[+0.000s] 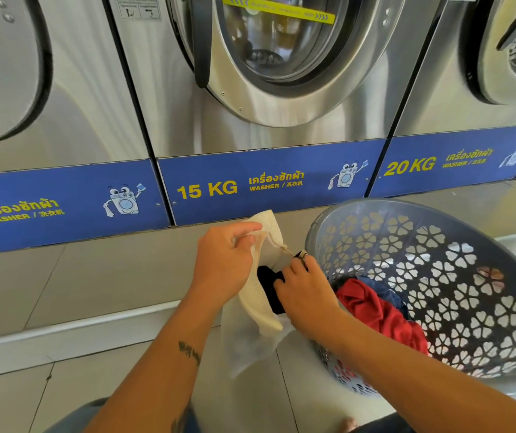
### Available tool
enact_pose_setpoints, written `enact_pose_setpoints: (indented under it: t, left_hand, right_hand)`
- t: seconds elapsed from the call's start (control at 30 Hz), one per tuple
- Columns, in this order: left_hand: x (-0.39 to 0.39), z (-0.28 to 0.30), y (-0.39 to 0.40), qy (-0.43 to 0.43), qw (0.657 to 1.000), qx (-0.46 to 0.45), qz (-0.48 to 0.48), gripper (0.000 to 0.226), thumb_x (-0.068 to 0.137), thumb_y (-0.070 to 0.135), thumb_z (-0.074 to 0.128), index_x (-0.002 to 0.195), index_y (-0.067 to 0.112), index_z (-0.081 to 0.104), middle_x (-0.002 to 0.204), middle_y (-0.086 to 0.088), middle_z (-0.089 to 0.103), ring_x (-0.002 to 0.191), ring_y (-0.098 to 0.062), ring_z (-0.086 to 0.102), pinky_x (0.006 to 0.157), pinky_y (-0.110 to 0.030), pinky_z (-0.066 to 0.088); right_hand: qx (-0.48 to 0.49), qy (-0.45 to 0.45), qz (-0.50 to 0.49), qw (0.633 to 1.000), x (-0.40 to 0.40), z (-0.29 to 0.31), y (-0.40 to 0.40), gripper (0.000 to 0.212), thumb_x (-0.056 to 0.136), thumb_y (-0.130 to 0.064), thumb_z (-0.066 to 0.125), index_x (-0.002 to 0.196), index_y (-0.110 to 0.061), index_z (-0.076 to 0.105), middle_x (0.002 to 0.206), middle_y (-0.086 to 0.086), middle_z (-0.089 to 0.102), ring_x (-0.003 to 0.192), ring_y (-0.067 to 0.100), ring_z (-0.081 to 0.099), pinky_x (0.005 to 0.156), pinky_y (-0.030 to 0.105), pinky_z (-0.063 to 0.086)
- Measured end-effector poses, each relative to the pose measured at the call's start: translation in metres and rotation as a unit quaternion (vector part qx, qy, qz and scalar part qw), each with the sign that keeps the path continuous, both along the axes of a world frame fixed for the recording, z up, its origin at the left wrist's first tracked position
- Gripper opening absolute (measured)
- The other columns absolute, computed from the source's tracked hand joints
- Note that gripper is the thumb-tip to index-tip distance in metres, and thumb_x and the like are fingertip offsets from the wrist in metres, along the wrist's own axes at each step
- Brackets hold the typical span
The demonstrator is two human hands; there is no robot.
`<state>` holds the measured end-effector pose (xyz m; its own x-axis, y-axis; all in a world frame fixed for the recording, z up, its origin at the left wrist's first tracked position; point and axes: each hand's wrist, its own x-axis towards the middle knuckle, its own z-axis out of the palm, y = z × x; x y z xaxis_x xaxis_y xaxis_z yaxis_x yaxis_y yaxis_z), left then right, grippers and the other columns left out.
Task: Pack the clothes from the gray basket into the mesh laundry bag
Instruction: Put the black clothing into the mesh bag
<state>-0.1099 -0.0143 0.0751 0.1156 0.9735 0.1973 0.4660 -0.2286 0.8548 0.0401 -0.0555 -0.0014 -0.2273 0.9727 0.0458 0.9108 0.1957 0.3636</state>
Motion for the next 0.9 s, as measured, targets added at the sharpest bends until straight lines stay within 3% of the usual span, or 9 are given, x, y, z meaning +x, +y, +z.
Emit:
enact_pose_setpoints:
  t: [0.07, 0.17, 0.27, 0.33, 0.4, 0.5, 0.67, 0.77, 0.9]
  left_hand:
    - [-0.002, -0.001, -0.001, -0.008, 1.000, -0.002, 0.000, 0.026, 0.095, 0.014, 0.056, 0.110, 0.027, 0.074, 0.116, 0.011, 0.069, 0.096, 0.003, 0.053, 0.077, -0.004, 0.034]
    - [-0.004, -0.004, 0.001, -0.003, 1.000, -0.006, -0.007, 0.026, 0.094, 0.014, 0.057, 0.110, 0.027, 0.074, 0.116, 0.012, 0.068, 0.097, 0.002, 0.053, 0.075, -0.003, 0.034]
    - [-0.002, -0.010, -0.001, -0.009, 0.999, -0.024, -0.027, 0.027, 0.094, 0.014, 0.056, 0.108, 0.028, 0.074, 0.114, 0.014, 0.068, 0.100, 0.002, 0.055, 0.075, 0.001, 0.032]
    - [0.001, -0.013, -0.004, -0.019, 0.999, -0.032, -0.027, 0.027, 0.094, 0.014, 0.056, 0.107, 0.028, 0.075, 0.112, 0.015, 0.068, 0.100, 0.001, 0.055, 0.075, 0.001, 0.032]
    - [0.002, -0.015, -0.005, -0.025, 0.999, -0.030, -0.014, 0.027, 0.095, 0.015, 0.055, 0.106, 0.029, 0.075, 0.110, 0.016, 0.067, 0.096, 0.004, 0.052, 0.075, 0.000, 0.031]
    - [0.002, -0.020, -0.006, -0.023, 0.999, -0.023, -0.004, 0.027, 0.096, 0.014, 0.054, 0.106, 0.028, 0.075, 0.108, 0.016, 0.067, 0.095, 0.003, 0.052, 0.074, 0.001, 0.031]
    - [-0.001, -0.028, -0.005, 0.005, 1.000, -0.011, -0.013, 0.038, 0.095, 0.005, 0.046, 0.089, 0.028, 0.076, 0.096, 0.015, 0.066, 0.088, 0.000, 0.057, 0.072, -0.006, 0.039]
    - [-0.004, -0.037, 0.002, 0.071, 0.997, 0.010, -0.022, 0.046, 0.090, -0.003, 0.043, 0.072, 0.031, 0.069, 0.087, 0.007, 0.059, 0.084, -0.014, 0.054, 0.069, -0.023, 0.042]
    - [-0.011, -0.048, 0.003, 0.178, 0.983, -0.021, -0.048, 0.041, 0.091, 0.002, 0.042, 0.075, 0.026, 0.071, 0.089, 0.003, 0.051, 0.088, -0.018, 0.049, 0.070, -0.027, 0.041]
  right_hand:
    - [0.007, 0.049, 0.006, 0.999, 0.000, 0.002, 0.008, 0.010, 0.077, -0.013, 0.071, 0.072, -0.020, 0.065, 0.072, 0.000, 0.062, 0.071, 0.024, 0.049, 0.074, 0.037, 0.035]
    - [0.022, 0.198, 0.024, 0.980, -0.001, 0.006, 0.012, 0.019, 0.060, -0.003, 0.072, 0.071, -0.017, 0.065, 0.072, 0.002, 0.063, 0.067, 0.025, 0.056, 0.058, 0.031, 0.037]
    - [-0.022, 0.428, 0.024, 0.903, -0.010, 0.006, 0.006, 0.018, 0.077, 0.001, 0.051, 0.081, -0.012, 0.063, 0.079, 0.003, 0.064, 0.075, 0.024, 0.056, 0.061, 0.037, 0.045]
    - [-0.095, 0.496, 0.027, 0.862, -0.016, -0.006, 0.004, 0.015, 0.083, -0.004, 0.046, 0.075, -0.014, 0.055, 0.073, 0.001, 0.058, 0.070, 0.020, 0.050, 0.062, 0.035, 0.043]
    - [-0.229, 0.430, -0.019, 0.873, -0.015, -0.020, 0.001, 0.015, 0.087, -0.008, 0.047, 0.089, -0.017, 0.059, 0.091, 0.003, 0.063, 0.085, 0.022, 0.057, 0.076, 0.034, 0.048]
    - [-0.344, 0.287, -0.059, 0.892, -0.004, -0.029, -0.006, 0.043, 0.089, -0.010, 0.050, 0.131, -0.018, 0.054, 0.128, 0.011, 0.058, 0.115, 0.034, 0.056, 0.092, 0.039, 0.049]
    - [-0.279, 0.255, -0.081, 0.922, 0.000, -0.023, -0.002, 0.067, 0.081, -0.015, 0.057, 0.145, -0.026, 0.038, 0.130, 0.010, 0.047, 0.117, 0.035, 0.051, 0.086, 0.039, 0.045]
    - [-0.256, 0.234, -0.100, 0.933, -0.001, -0.022, -0.001, 0.071, 0.080, -0.020, 0.061, 0.146, -0.023, 0.034, 0.136, 0.013, 0.041, 0.127, 0.038, 0.040, 0.099, 0.044, 0.041]
    - [-0.252, 0.174, -0.104, 0.946, -0.002, -0.024, -0.005, 0.075, 0.080, -0.019, 0.062, 0.148, -0.019, 0.031, 0.145, 0.013, 0.032, 0.134, 0.042, 0.031, 0.110, 0.044, 0.032]
